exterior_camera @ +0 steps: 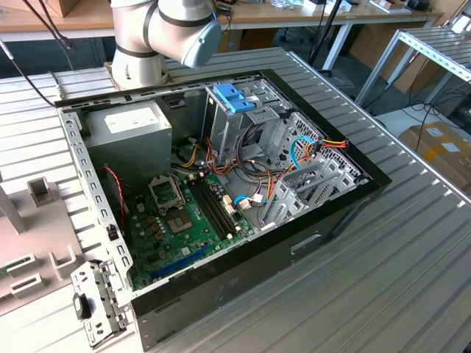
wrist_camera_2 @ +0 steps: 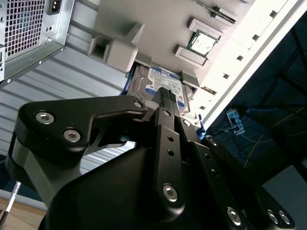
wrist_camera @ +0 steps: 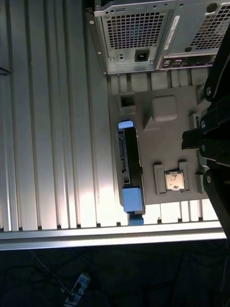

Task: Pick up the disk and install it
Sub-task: 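Reach for the disk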

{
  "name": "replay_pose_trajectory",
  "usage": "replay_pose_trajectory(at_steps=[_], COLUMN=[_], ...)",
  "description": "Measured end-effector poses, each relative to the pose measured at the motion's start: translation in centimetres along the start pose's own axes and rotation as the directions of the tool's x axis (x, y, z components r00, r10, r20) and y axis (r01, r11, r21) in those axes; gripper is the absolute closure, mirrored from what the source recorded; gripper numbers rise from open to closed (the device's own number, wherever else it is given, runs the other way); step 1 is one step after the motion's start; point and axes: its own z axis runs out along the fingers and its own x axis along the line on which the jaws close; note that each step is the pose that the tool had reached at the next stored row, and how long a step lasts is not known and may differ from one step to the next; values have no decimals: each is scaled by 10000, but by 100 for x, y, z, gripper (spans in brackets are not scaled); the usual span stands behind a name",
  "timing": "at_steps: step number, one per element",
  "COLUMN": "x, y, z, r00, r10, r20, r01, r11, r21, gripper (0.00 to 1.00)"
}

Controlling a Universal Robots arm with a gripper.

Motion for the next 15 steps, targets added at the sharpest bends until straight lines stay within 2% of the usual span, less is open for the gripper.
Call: replay_pose_trajectory(at_steps=[8,15], x=[90,103], y=[22,22], z=[5,5], r00=[10000,10000], r10=[0,0], r20=[-1,-1], r01=[0,0], r11=[10000,10000], r21=[0,1], gripper=[89,89])
